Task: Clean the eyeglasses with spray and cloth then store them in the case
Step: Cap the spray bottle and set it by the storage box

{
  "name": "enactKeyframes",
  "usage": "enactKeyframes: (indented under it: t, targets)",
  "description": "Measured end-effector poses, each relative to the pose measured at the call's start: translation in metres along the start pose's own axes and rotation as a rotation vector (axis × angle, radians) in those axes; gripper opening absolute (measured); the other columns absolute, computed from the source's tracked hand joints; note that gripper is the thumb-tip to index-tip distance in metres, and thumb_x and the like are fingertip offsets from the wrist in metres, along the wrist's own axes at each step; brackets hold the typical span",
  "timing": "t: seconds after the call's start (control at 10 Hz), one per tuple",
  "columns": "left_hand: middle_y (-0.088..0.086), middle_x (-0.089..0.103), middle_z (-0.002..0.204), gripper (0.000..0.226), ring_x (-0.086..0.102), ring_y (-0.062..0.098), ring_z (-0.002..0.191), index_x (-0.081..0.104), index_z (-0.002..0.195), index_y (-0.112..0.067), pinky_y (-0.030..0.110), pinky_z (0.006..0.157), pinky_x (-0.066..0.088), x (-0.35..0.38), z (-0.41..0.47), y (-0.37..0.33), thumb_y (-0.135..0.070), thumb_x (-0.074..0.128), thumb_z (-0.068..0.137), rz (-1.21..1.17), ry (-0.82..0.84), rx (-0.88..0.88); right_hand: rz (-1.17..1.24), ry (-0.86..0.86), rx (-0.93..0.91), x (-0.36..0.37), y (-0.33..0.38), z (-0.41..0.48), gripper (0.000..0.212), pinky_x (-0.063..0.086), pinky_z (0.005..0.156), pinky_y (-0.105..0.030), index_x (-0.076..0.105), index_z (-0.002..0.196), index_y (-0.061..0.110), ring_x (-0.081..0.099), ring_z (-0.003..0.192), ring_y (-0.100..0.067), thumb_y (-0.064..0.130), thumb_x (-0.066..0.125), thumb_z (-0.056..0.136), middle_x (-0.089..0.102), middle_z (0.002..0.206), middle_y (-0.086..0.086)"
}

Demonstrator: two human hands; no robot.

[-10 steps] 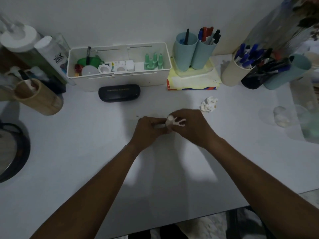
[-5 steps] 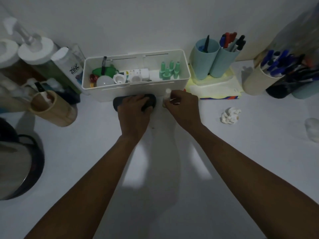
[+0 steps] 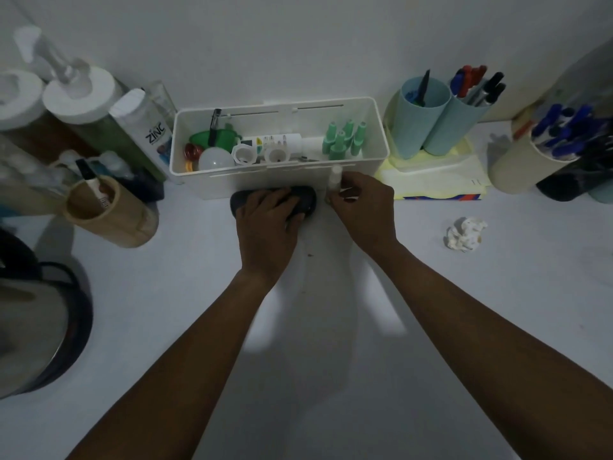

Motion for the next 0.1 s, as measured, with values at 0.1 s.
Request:
enactKeyframes:
  t: [0.1]
  targets:
    - [-0.003,0.071,0.120,0.028,0.060,0.026,0.113,0.075,0.111,-0.022,0.046,0.091,0.048,-0.0027,0.0008,-0.0008,-0.031,0.067,0.086,-0.014,-0.009,0.016,-0.002,-0.001,0.013,-0.0036,0.0014,-0.0034,0.028,0.059,0.072,-0.038,0.075,0.105,0.013,0.069,0.080,-0.014,0.032,0.074,0.084,0.076,0.091,-0.002]
Point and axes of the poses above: each hand's wrist, its own z-axis towards the middle knuckle, its own x-axis out of the palm, y = z × x, the point moved 5 cm from there along z, towards the middle knuckle
